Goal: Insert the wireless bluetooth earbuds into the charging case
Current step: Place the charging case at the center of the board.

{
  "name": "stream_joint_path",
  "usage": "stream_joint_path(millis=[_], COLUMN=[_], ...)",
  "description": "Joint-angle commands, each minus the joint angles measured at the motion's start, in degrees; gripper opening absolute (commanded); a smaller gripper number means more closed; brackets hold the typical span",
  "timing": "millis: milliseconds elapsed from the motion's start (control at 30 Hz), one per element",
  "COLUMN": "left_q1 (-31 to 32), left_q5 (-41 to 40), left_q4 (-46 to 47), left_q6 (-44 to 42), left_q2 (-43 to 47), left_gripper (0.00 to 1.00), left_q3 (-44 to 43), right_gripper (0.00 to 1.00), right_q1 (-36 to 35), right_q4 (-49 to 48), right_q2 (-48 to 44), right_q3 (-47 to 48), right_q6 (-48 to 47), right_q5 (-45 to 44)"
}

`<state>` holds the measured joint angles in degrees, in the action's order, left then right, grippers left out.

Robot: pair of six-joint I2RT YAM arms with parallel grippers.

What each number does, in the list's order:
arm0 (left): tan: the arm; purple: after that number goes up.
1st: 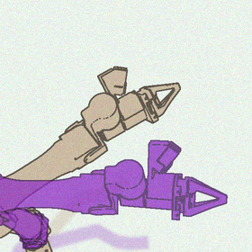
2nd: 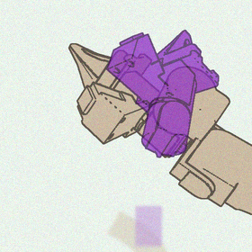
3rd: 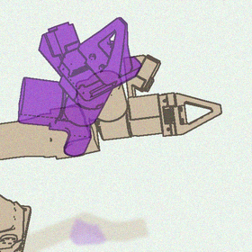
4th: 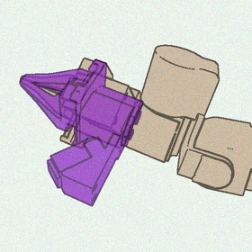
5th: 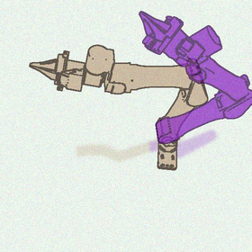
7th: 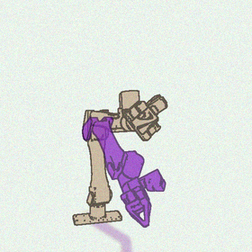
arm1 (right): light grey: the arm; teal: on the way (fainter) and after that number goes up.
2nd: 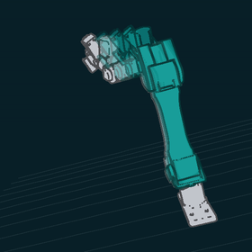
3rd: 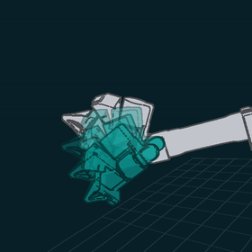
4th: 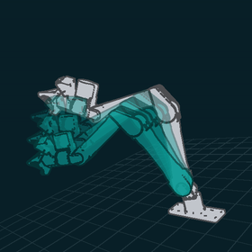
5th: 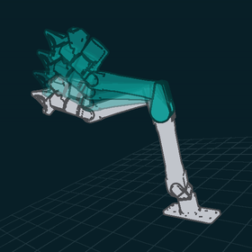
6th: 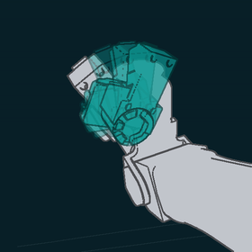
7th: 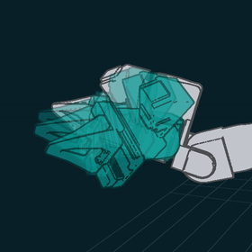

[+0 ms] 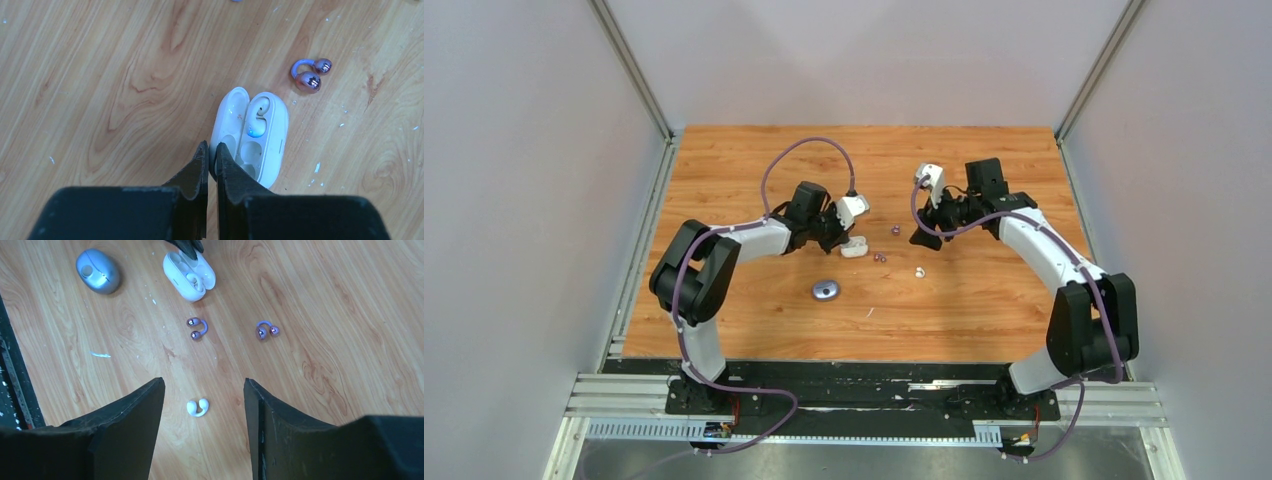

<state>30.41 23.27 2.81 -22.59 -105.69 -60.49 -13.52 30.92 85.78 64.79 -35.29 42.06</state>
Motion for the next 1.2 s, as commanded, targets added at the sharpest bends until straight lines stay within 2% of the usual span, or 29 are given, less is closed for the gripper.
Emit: stream_joint_path(millis=[0, 167, 267, 367, 600, 833, 1167], left_q1=[0.25, 0.25, 0.25, 0.24, 0.26, -0.01, -0.9], left_q5=[0.67, 0.59, 0.46, 0.5, 0.53, -3.59, -5.28], left_q4=[0.58, 0.67, 0.23, -0.77, -1.18, -4.04, -8.66], left_q6=[0.92, 1.53, 1.51, 1.33, 1.49, 3.57, 9.16], left_q2=[-1.24, -1.63, -2.01, -2.54, -2.25, 3.29, 12.57], left_gripper=[0.08, 0.1, 0.18, 0.23, 0.35, 0.48, 0.52], left_q3=[-3.23, -2.88, -3.43, -4.19, -4.58, -8.58, -11.61], right_gripper=[0.59, 0.58, 0.58, 0.57, 0.56, 0.51, 0.43], right_q1=[0.22, 0.24, 0.65, 0.73, 0.76, 0.77, 0.39], right_q4=[1.97, 4.74, 5.9, 6.92, 8.21, 9.71, 11.35], right_q2=[2.35, 4.9, 6.59, 8.59, 12.42, 14.59, 17.64], right_q3=[0.0, -1.58, -1.86, -1.42, 1.18, 2.19, 2.87], right_q6=[-7.37, -19.18, -24.98, -28.67, -30.63, -32.91, -36.7], right_q5=[-0.52, -1.07, -1.03, -1.32, -1.72, -1.09, -1.55])
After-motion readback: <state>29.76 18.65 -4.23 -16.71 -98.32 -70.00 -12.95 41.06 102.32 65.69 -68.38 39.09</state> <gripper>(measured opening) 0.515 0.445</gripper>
